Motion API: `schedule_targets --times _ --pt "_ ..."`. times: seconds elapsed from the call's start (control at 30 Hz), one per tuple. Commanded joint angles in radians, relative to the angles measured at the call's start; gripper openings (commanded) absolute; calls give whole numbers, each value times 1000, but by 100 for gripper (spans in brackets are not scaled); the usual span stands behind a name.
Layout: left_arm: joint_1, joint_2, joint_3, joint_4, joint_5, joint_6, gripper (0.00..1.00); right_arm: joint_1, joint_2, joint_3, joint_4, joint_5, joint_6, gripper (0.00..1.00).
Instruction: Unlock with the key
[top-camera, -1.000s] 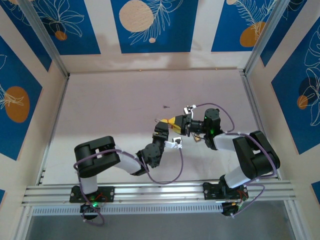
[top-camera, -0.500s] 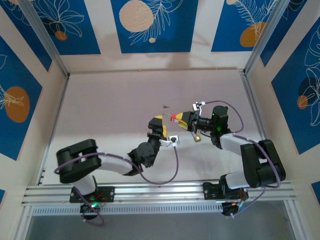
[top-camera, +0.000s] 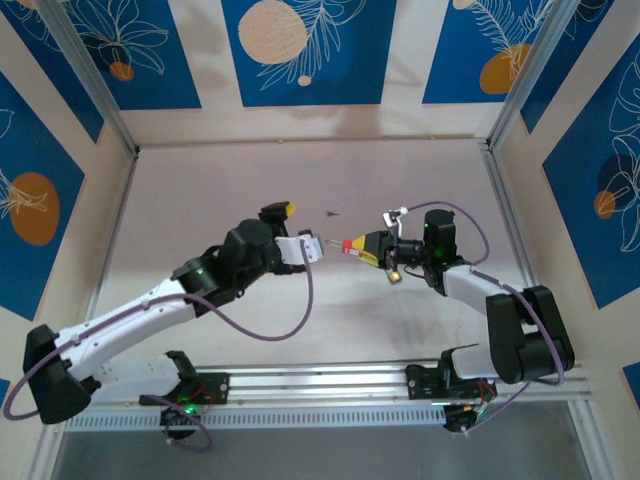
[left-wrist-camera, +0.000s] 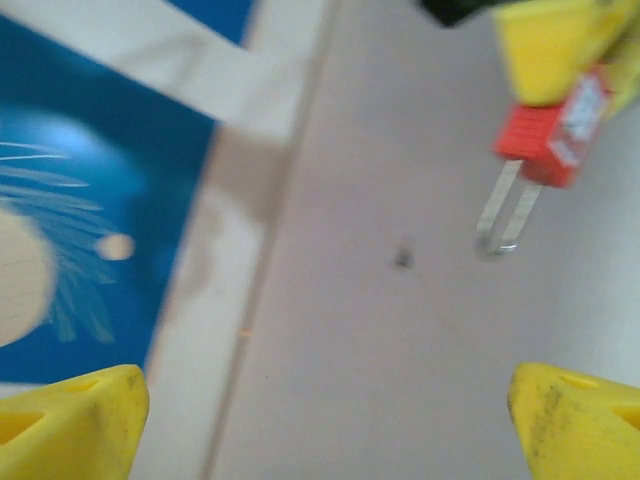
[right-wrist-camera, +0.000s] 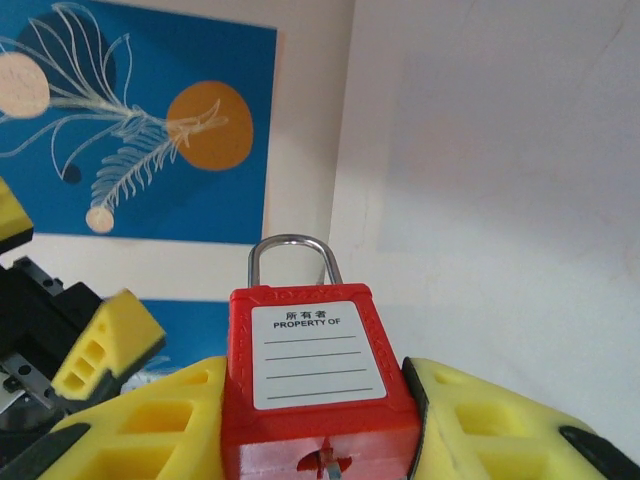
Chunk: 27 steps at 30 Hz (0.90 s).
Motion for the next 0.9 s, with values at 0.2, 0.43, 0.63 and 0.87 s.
schedule_targets --times 0.2,0.43,0.63,0.87 --pt "34 192 184 -478 265 -23 83 83 40 80 -129 -77 -154 26" --pt "60 267 252 -499 297 -23 62 104 40 88 -180 -72 -200 25" --pt "65 289 266 -476 318 -18 54 123 38 95 -213 -58 -227 25" --pt "71 356 318 -507 353 -38 43 143 41 104 -214 -48 -229 25"
